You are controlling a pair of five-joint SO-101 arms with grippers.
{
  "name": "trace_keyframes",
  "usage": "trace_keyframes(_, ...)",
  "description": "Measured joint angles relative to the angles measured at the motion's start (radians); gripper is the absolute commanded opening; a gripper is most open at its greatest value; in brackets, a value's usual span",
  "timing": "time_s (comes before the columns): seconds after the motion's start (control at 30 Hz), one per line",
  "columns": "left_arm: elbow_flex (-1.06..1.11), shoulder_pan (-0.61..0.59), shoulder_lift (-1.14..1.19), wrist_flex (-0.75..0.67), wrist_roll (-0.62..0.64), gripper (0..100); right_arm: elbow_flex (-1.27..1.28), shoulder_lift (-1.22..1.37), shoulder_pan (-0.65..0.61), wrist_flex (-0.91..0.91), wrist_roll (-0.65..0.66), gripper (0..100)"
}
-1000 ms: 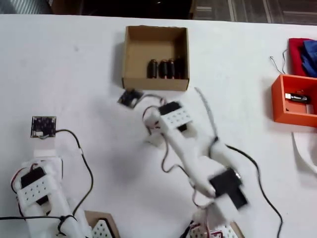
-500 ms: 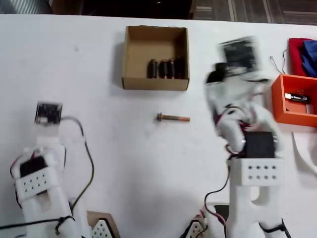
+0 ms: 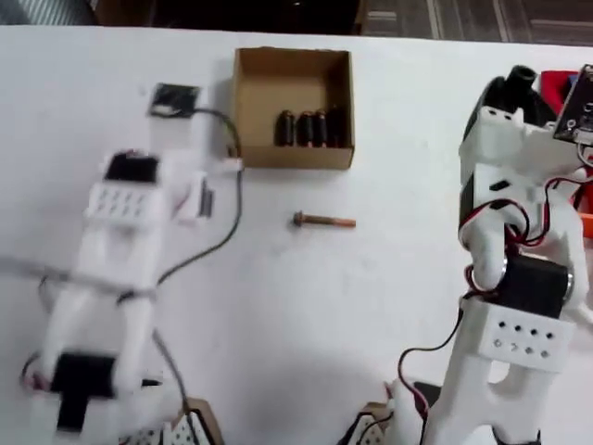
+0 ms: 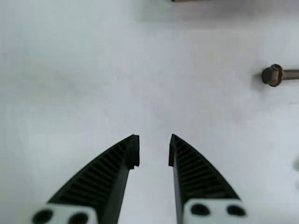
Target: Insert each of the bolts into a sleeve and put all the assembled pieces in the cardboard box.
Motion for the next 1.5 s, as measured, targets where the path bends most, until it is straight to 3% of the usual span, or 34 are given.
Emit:
trace_keyframes(0.23,-0.537,0.216,0.269,0.324,0.273,13,-0.003,0.002,0.0,0.0,0.0,2.2)
trace_keyframes(0.4,-0.598,0.359,0.376,0.365,0.307,13,-0.003,0.054,0.0,-0.017,0.0,2.2)
trace_keyframes(0.53,-0.597,0.425,0.496,0.249,0.422,13,-0.015,0.086,0.0,-0.021,0.0,2.2)
trace_keyframes(0.73,-0.597,0.397,0.661,-0.061,0.924,13,-0.015,0.106,0.0,-0.023,0.0,2.2)
trace_keyframes(0.87,-0.597,0.39,0.695,-0.129,1.178,13,-0.015,0.118,0.002,-0.026,0.0,2.2)
trace_keyframes(1.3,-0.595,0.428,0.695,-0.14,1.25,13,-0.015,0.166,0.0,-0.038,0.0,2.2)
trace_keyframes(1.5,-0.595,0.448,0.695,-0.064,1.25,13,-0.015,0.167,0.0,-0.038,0.0,2.2)
